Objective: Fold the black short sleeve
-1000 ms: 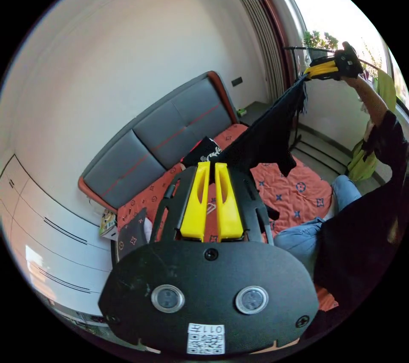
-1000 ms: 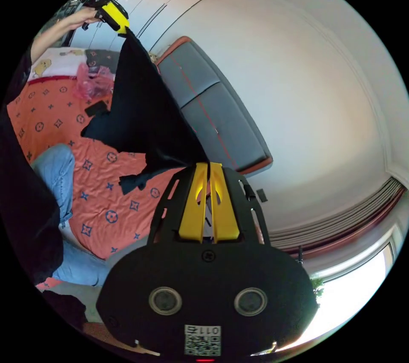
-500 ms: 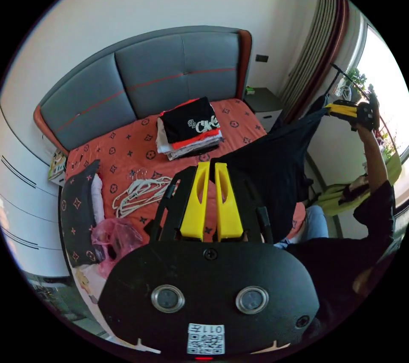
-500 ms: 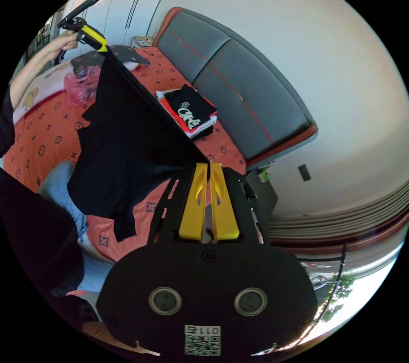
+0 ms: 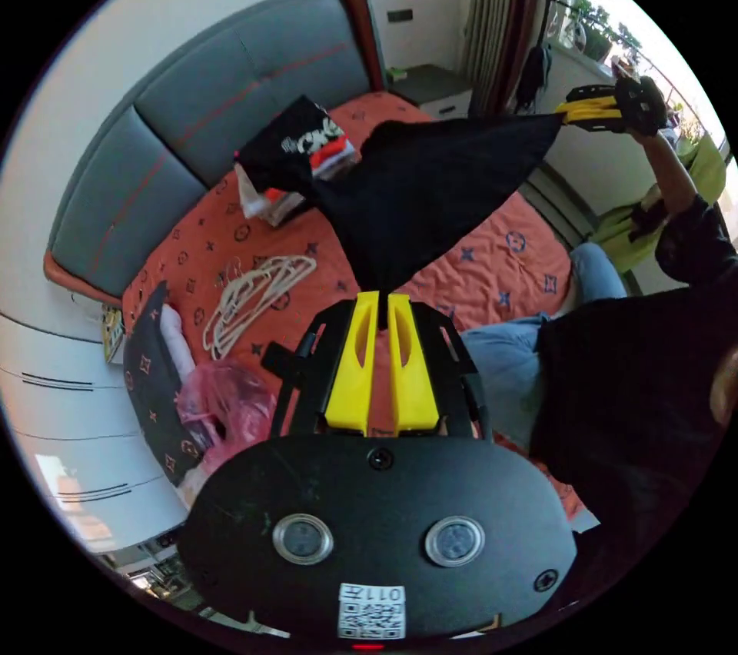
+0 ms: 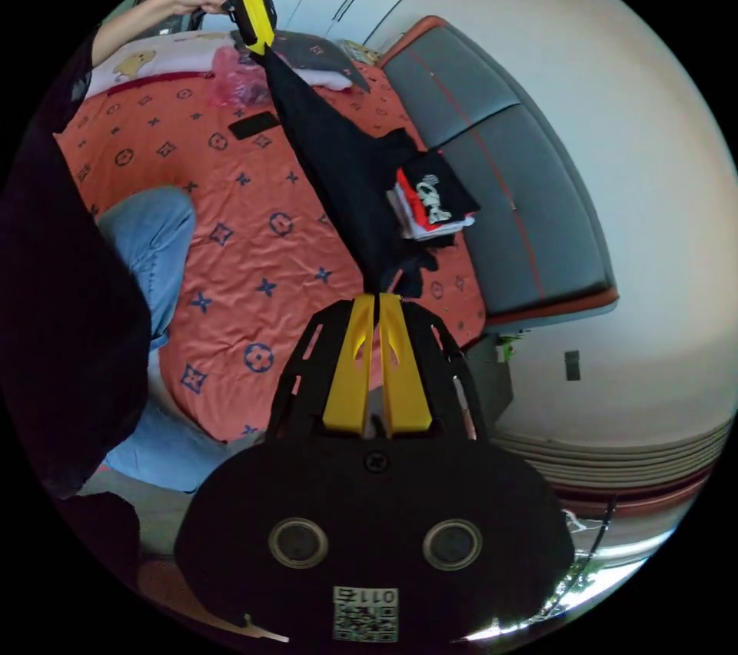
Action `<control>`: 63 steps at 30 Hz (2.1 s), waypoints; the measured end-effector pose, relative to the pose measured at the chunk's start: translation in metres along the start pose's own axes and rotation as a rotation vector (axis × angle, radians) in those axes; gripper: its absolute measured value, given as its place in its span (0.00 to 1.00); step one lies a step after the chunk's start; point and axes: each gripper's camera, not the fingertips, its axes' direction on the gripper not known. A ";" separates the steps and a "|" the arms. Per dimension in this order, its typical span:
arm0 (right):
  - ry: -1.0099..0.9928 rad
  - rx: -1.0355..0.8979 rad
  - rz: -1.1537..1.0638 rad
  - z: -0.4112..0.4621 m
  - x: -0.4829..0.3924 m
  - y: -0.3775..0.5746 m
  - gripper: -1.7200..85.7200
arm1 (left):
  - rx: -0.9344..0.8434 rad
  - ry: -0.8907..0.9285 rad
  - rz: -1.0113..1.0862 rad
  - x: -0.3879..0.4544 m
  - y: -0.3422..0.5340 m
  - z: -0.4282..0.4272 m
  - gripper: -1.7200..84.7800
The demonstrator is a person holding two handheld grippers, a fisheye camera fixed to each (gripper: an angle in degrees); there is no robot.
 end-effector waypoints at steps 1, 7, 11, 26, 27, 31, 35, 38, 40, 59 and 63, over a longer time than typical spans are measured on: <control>-0.025 -0.004 -0.003 0.014 -0.011 0.002 0.04 | -0.032 0.011 -0.003 0.003 0.002 0.017 0.02; -0.332 -0.076 0.024 0.133 -0.103 0.014 0.04 | -0.282 0.203 -0.062 0.032 0.033 0.165 0.02; -0.487 -0.085 0.067 0.176 -0.117 0.013 0.04 | -0.370 0.312 -0.044 0.042 0.030 0.213 0.02; -0.312 -0.185 0.304 0.414 0.072 -0.114 0.04 | -0.149 0.221 -0.393 -0.090 -0.179 0.356 0.02; -0.318 -0.212 0.327 0.446 0.081 -0.122 0.05 | -0.138 0.230 -0.438 -0.097 -0.191 0.377 0.03; -0.401 -0.266 0.426 0.534 0.102 -0.134 0.06 | -0.135 0.256 -0.546 -0.108 -0.220 0.444 0.04; -0.463 -0.351 0.560 0.616 0.105 -0.126 0.16 | -0.198 0.339 -0.557 -0.103 -0.236 0.512 0.12; -0.560 -0.282 0.659 0.640 0.122 -0.097 0.21 | -0.174 0.401 -0.575 -0.105 -0.230 0.533 0.17; -0.650 -0.241 0.726 0.647 0.133 -0.072 0.21 | -0.090 0.455 -0.624 -0.111 -0.217 0.533 0.19; -0.853 0.068 1.246 0.736 0.000 -0.003 0.06 | 0.332 0.633 -1.169 0.023 -0.152 0.606 0.05; -0.740 0.025 1.345 0.731 -0.018 0.030 0.05 | 0.371 0.503 -1.251 0.060 -0.146 0.590 0.02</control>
